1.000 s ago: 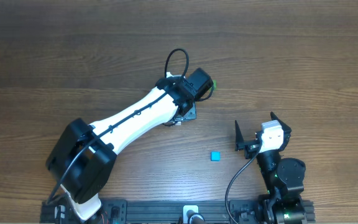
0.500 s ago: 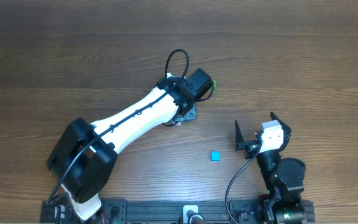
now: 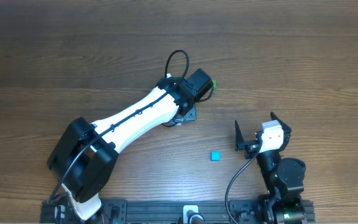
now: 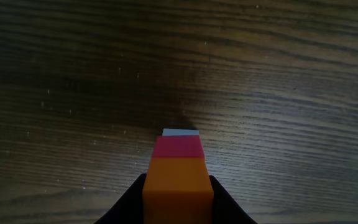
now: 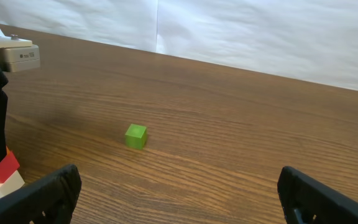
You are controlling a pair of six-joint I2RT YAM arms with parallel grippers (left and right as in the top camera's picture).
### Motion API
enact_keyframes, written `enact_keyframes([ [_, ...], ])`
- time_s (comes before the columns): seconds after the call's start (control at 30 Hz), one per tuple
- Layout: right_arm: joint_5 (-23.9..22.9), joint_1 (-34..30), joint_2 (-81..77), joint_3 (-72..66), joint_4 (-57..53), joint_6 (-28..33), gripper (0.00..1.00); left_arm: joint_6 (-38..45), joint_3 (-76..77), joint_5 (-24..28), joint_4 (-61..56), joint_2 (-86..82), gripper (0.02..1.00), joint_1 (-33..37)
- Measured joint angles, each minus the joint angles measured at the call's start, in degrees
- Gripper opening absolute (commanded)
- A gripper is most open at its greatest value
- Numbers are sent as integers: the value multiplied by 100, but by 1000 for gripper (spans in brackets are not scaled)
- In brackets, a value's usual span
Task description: Stack Cubes
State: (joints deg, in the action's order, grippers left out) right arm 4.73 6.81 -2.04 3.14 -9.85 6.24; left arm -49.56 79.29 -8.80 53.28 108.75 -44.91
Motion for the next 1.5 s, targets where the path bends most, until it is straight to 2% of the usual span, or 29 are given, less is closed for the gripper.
enact_keyframes([
  [0.13, 0, 0, 0, 0, 0, 2, 989, 0, 2, 0, -20, 4, 152, 0],
  [0.27, 0, 0, 0, 0, 0, -2, 989, 0, 13, -2, -20, 13, 279, 0],
  [0.43, -2, 0, 0, 0, 0, 0, 989, -26, 13, 7, -20, 50, 505, 0],
  [0.63, 0, 0, 0, 0, 0, -4, 989, -20, 13, 22, -17, 68, 634, 0],
  [0.83, -2, 0, 0, 0, 0, 0, 989, -52, 13, 39, -28, 68, 998, -2],
  [1.1, -2, 0, 0, 0, 0, 0, 989, -44, 11, -26, -195, -203, 996, -31],
  [1.3, 0, 0, 0, 0, 0, -2, 989, -42, 0, -420, -345, -1709, 998, 120],
  [1.5, -2, 0, 0, 0, -2, -2, 989, 179, -811, -645, -1316, -3733, 989, 590],
])
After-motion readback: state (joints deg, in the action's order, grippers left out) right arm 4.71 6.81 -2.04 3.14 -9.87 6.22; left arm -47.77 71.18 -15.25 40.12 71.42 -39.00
